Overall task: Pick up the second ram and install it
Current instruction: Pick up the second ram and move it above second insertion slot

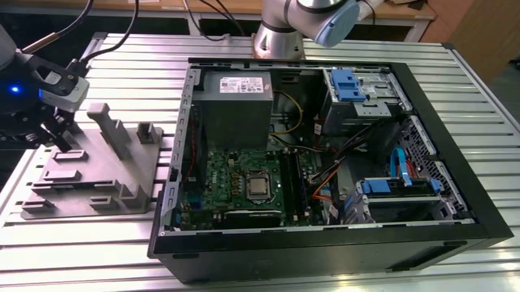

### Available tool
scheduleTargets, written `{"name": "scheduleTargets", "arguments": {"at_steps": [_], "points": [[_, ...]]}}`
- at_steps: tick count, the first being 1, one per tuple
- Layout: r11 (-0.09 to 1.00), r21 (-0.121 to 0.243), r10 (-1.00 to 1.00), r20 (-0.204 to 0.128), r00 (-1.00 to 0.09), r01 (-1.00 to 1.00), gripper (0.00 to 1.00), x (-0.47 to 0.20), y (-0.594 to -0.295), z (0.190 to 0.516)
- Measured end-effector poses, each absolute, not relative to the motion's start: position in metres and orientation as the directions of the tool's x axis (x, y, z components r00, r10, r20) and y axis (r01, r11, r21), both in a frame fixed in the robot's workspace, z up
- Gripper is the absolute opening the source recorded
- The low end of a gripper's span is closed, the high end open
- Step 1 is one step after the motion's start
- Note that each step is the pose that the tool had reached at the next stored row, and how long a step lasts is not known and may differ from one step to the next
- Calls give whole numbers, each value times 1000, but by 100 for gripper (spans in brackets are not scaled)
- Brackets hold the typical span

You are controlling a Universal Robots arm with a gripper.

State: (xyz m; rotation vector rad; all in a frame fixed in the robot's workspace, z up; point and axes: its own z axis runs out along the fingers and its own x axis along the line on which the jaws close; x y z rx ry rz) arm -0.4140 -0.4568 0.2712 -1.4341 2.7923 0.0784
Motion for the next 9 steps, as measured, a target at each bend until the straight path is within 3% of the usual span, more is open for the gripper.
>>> {"name": "scheduleTargets", "arguments": {"at_steps": [9], "points": [[442, 44, -896, -24, -443, -896, 10, -414, -457, 269]]}}
